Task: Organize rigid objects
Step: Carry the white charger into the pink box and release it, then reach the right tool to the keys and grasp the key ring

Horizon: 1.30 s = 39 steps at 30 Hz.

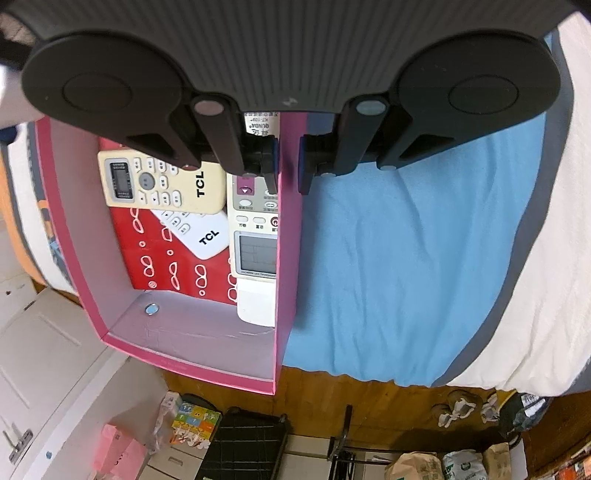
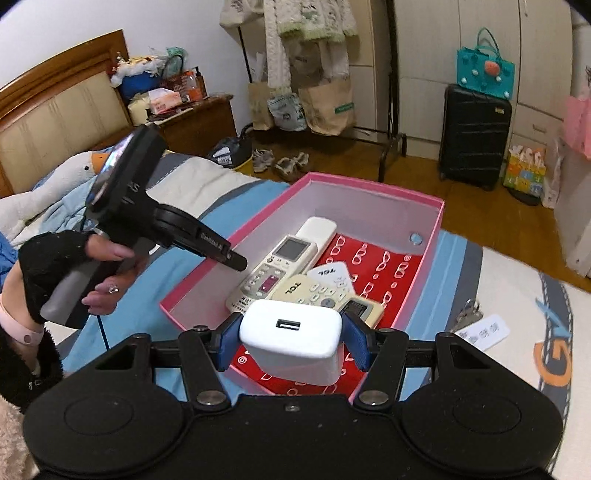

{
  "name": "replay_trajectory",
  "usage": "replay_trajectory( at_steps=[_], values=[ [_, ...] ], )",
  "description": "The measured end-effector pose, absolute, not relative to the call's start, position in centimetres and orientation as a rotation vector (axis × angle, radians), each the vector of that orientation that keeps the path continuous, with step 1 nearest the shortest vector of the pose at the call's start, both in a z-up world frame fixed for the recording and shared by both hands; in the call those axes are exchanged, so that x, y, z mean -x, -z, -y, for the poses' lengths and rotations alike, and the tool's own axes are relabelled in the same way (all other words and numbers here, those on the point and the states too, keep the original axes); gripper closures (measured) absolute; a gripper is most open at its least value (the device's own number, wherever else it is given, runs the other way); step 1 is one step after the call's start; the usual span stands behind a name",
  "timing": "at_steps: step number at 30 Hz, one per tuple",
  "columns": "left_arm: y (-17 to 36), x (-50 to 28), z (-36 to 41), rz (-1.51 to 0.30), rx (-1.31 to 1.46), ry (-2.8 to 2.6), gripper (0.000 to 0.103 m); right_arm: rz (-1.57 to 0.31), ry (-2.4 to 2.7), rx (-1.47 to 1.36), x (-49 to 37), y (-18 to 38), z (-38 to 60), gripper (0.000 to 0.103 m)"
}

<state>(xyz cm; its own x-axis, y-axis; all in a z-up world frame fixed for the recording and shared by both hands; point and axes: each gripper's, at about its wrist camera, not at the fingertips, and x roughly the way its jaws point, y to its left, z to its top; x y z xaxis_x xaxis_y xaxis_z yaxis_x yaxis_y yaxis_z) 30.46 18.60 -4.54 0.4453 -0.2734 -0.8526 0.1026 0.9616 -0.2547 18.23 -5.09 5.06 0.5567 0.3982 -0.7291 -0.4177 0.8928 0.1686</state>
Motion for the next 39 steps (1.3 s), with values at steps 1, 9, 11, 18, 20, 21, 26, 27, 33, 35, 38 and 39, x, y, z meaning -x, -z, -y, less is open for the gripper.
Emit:
replay_trajectory(
  at_steps=[1,9,11,18,20,21,26,27,33,35,38,39],
  values=[
    [4.6,-30.5,-18.7,-1.086,0.18,0.236,0.094,-0.872,-0.477,0.02,-18.5,-4.7,4.8,0.04],
    [4.1,-30.4,-19.2,-1.063,0.207,0.262,0.094,-1.037,-0.43,-0.01,-21.2,-2.2,3.5,0.04],
    [4.2,-30.4,-19.2,-1.062,0.206,0.264,0.094,-1.062,-0.414,-0.01,-21.9,-1.5,3.2,0.04],
    [4.4,-30.6,-19.0,-1.069,0.199,0.262,0.094,-0.987,-0.342,-0.051,-22.1,-2.7,4.2,0.037],
    [4.5,-30.8,-19.0,-1.072,0.211,0.256,0.094,-0.925,-0.363,-0.06,-21.4,-4.4,5.3,0.037],
    [4.5,-30.8,-19.0,-1.071,0.21,0.257,0.094,-0.895,-0.366,-0.054,-21.2,-5.3,6.1,0.037],
    [4.5,-30.8,-18.7,-1.072,0.202,0.244,0.094,-0.858,-0.301,-0.049,-21.8,-6.8,11.4,0.037],
    [4.5,-30.8,-18.7,-1.073,0.204,0.242,0.094,-0.872,-0.275,-0.057,-22.3,-6.4,12.7,0.037],
    [4.5,-30.9,-18.6,-1.069,0.206,0.226,0.094,-0.984,-0.174,-0.235,-24.2,-1.1,19.6,0.037],
    [4.5,-30.8,-18.4,-1.062,0.198,0.219,0.094,-1.018,-0.192,-0.261,-24.6,0.8,20.1,0.041],
    [4.5,-30.8,-18.3,-1.061,0.188,0.213,0.094,-1.034,-0.234,-0.237,-24.8,3.0,19.3,0.047],
    [4.5,-30.9,-18.3,-1.062,0.189,0.213,0.094,-1.032,-0.242,-0.232,-24.9,3.7,19.0,0.047]
  ],
)
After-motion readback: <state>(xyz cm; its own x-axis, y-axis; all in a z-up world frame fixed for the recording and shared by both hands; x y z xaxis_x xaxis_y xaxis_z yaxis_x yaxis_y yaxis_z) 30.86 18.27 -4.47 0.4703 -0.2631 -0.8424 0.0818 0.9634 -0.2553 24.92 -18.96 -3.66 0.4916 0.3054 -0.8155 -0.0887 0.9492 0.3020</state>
